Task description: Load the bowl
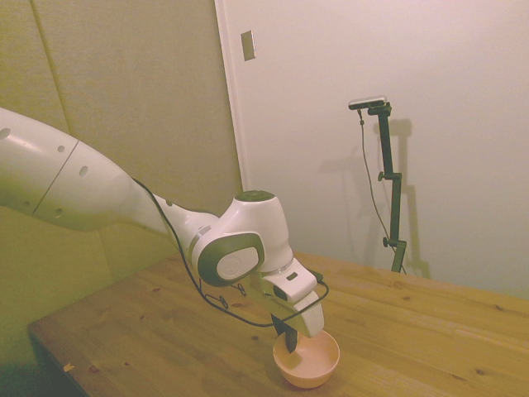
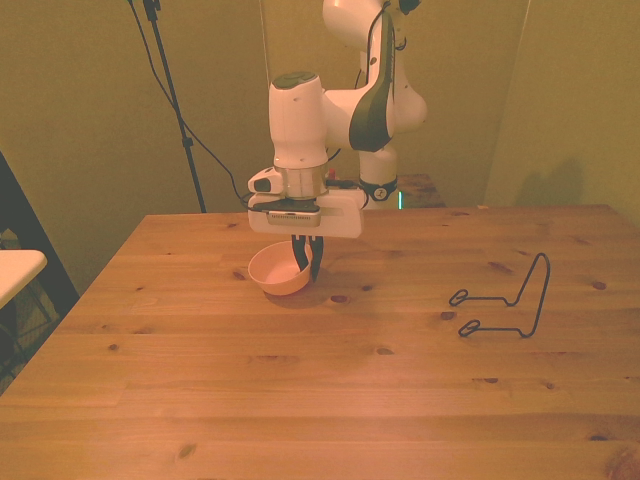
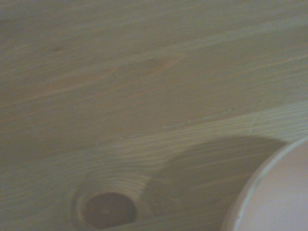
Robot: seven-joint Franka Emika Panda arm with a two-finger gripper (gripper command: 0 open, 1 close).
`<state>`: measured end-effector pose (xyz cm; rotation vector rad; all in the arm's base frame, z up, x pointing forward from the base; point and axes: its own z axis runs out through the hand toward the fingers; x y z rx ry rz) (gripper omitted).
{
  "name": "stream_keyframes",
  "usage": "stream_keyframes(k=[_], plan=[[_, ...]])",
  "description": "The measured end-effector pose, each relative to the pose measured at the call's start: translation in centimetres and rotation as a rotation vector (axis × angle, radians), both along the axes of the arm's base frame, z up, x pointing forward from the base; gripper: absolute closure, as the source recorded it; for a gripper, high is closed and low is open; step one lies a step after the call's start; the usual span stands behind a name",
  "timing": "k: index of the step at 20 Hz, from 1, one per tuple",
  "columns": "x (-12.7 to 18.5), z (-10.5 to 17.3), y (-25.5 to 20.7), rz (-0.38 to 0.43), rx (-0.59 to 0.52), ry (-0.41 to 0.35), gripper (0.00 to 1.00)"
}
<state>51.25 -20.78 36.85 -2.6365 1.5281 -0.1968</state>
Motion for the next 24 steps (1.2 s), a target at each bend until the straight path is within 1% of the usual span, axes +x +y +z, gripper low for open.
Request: stream_keyframes(k=[2,6,9,12,13,16,21,22,24], plan=[[0.1,1.0,0.1,0.013,0.058,-0.016,1.0],[0.7,4.1,0.7,0.027,0.165,-0.054,1.0],[2.0,8.2,2.5,0.046,0.244,-0.111,1.0],[3.7,12.0,6.4,0.095,0.284,-0.154,1.0],[3.8,12.0,6.5,0.094,0.297,-0.155,1.0],[4.7,12.2,8.7,0.118,0.4,-0.173,1.0],[8.2,11.9,16.6,0.185,0.545,-0.202,1.0],[8.8,11.6,18.6,0.207,0.588,-0.207,1.0],[10.1,10.5,21.1,0.236,0.623,-0.213,1.0]])
